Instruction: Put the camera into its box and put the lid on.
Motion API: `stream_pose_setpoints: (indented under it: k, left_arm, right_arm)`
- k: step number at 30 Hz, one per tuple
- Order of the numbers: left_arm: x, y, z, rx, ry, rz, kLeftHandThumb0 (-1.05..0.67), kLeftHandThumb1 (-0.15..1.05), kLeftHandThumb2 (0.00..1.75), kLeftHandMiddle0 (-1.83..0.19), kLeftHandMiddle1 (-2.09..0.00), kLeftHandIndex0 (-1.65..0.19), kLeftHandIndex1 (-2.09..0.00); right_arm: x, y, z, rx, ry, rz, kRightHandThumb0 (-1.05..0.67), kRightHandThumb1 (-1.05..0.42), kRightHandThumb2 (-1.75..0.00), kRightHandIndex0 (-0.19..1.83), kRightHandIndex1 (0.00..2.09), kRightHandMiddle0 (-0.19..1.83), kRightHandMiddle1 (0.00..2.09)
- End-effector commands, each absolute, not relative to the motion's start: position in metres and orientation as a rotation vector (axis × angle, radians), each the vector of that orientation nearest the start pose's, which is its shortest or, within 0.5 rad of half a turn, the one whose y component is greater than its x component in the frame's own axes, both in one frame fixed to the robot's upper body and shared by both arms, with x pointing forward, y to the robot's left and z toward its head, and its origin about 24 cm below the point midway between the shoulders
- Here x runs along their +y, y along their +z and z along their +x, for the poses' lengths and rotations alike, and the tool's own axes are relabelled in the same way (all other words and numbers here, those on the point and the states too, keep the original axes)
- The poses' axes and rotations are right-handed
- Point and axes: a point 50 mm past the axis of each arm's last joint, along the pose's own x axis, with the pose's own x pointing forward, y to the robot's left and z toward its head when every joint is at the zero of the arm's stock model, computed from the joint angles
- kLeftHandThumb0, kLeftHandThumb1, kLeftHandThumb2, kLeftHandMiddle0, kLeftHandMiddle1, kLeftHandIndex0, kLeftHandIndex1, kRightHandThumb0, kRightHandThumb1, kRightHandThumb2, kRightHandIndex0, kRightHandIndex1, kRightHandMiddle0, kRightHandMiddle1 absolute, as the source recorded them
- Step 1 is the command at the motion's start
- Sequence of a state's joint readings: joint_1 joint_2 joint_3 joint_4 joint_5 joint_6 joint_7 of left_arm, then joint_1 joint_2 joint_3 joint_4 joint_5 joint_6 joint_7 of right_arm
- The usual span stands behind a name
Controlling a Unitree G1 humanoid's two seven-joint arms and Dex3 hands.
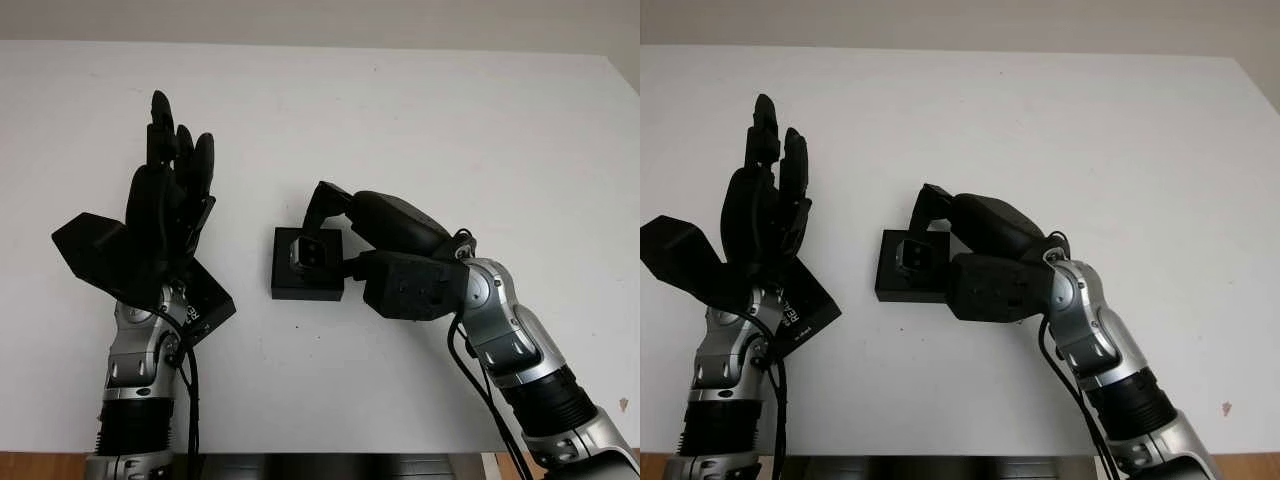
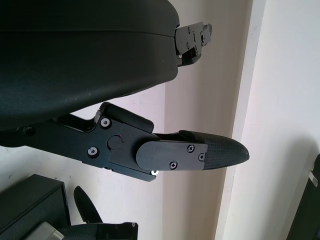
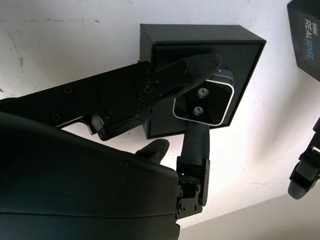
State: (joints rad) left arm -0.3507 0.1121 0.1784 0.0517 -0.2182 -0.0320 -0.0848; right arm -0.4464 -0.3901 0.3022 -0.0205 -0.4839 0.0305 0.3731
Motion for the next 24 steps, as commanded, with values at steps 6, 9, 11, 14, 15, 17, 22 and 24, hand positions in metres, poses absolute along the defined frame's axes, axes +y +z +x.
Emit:
stream_pose_setpoints:
  k: [6,9,11,14,15,17,22,24]
  left_arm:
    - [0.1841,0.136,0.3073,-0.362,-0.021,-0.119,-0.75,1.05,0.39,0.19,0.0,0.19,0.0]
    - [0.1839,0.136,0.3072,-0.364,-0.021,-0.123,-0.74,1.05,0.39,0.19,0.0,0.19,0.0]
    - [0.1838,0.136,0.307,-0.363,-0.021,-0.117,-0.75,1.05,0.39,0.19,0.0,0.19,0.0]
    - [0.1838,0.1358,0.307,-0.365,-0.024,-0.113,-0.76,1.05,0.39,0.19,0.0,0.19,0.0]
    - [0.1837,0.1357,0.3069,-0.365,-0.024,-0.114,-0.75,1.05,0.39,0.19,0.0,0.19,0.0]
    - [0.1837,0.1354,0.3067,-0.367,-0.028,-0.113,-0.75,1.05,0.39,0.19,0.0,0.19,0.0]
    - [0.1833,0.1351,0.3067,-0.364,-0.026,-0.123,-0.74,1.05,0.39,0.19,0.0,0.19,0.0]
    - [0.1833,0.1352,0.3066,-0.366,-0.03,-0.116,-0.75,1.05,0.4,0.19,0.0,0.19,0.0]
  right_arm:
    - [-0.1189,0.1323,0.3023,-0.314,0.59,-1.175,-0.63,-1.02,-0.05,0.1,0.16,-0.04,1.01]
    - [-0.1189,0.1335,0.3001,-0.334,0.599,-1.206,-0.64,-1.01,-0.05,0.05,0.07,0.02,0.66]
    - [-0.119,0.1338,0.2989,-0.339,0.603,-1.224,-0.65,-1.01,-0.05,0.03,0.05,0.02,0.6]
    - [-0.1194,0.1337,0.2984,-0.334,0.608,-1.234,-0.65,-1.01,-0.05,0.01,0.04,0.02,0.55]
    - [-0.1196,0.1339,0.2983,-0.329,0.609,-1.24,-0.65,-1.0,-0.05,0.0,0.04,0.03,0.53]
    - [-0.1198,0.1342,0.2982,-0.322,0.611,-1.248,-0.66,-0.99,-0.05,0.0,0.04,0.04,0.49]
    - [-0.1206,0.1344,0.2981,-0.312,0.616,-1.241,-0.65,-0.98,-0.05,-0.01,0.05,0.08,0.39]
    - [-0.1211,0.1345,0.2982,-0.311,0.616,-1.241,-0.65,-0.98,-0.05,-0.01,0.05,0.08,0.37]
